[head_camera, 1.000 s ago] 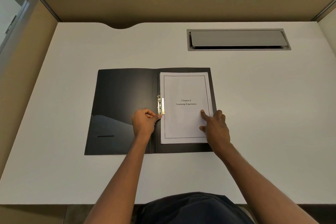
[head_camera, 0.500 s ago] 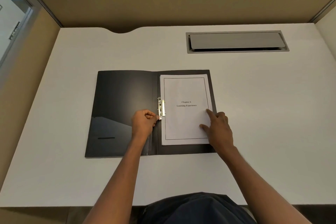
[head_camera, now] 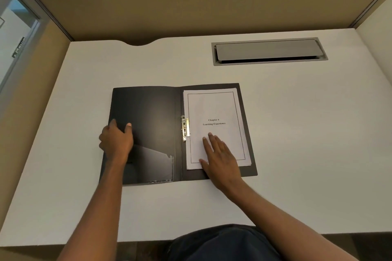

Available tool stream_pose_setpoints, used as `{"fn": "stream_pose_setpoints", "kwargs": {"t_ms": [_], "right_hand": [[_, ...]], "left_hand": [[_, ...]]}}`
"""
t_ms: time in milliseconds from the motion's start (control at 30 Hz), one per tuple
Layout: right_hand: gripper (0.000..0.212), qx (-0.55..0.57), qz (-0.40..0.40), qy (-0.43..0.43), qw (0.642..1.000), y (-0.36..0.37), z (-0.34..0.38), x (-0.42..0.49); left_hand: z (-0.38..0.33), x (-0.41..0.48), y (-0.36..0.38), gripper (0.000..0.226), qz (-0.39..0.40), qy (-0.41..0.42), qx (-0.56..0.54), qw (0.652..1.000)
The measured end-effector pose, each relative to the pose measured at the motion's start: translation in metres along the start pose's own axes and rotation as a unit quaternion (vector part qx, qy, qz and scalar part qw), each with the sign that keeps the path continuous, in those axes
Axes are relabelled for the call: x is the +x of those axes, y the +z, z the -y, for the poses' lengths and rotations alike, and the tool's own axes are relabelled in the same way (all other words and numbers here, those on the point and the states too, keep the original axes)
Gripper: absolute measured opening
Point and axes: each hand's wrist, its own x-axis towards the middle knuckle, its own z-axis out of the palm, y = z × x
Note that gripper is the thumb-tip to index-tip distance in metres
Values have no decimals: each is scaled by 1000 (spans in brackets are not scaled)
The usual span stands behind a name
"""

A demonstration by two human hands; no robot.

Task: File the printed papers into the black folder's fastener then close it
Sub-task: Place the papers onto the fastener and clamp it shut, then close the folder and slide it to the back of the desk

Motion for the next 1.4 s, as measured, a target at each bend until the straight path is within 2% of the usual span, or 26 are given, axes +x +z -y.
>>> {"fn": "stream_pose_setpoints", "kwargs": {"t_ms": [100,200,333,433,567,733,800,833,900,967,1033,1067,1133,1167,1233,1333,1400], "right_hand": [[71,-3,26,-3,1000,6,-1,-2],[68,-17,43,-5,999,9,-3,-4],[66,-24,46,-4,999,11,-5,-4],[65,-24,40,-4,999,12,-7,-4],[66,-30,36,-6,999,15,-7,-6],[66,-32,36,-13,999,14,-10,-7],[67,-21,58,-13,998,6,-10,-7],[67,0,78,-6,997,-2,-9,-6],[64,114,94,24,989,-30,-2,-3],[60,265,24,49,963,-67,8,3],[59,404,-73,52,910,-110,20,9],[61,467,-97,50,877,-131,26,12],[64,554,-100,40,825,-163,32,18],[65,564,-98,35,819,-173,33,20],[64,534,-114,38,837,-183,30,20],[62,435,-162,70,883,-179,14,20],[63,391,-171,99,899,-171,1,19]], "left_hand": [[10,9,-4,66,31,-48,-24,998],[13,13,-8,66,27,-77,-38,996],[10,22,-31,50,-16,-83,-16,996],[4,25,-61,32,-51,-28,-63,996],[-21,16,-103,21,-58,68,-107,990],[-75,-11,-122,14,53,179,-153,970],[-101,-26,-118,15,93,206,-173,959],[-113,-33,-115,16,113,213,-187,953],[-136,-49,-105,19,151,221,-199,943],[-154,-65,-93,21,177,225,-213,934],[-169,-79,-80,23,179,226,-222,931],[-175,-86,-75,26,174,226,-222,932],[-186,-99,-65,30,172,225,-227,932],[-190,-104,-60,31,179,226,-230,929],[-195,-113,-51,32,197,241,-226,923],[-194,-117,-37,31,219,275,-196,916],[-187,-118,-26,37,229,289,-169,914]]}}
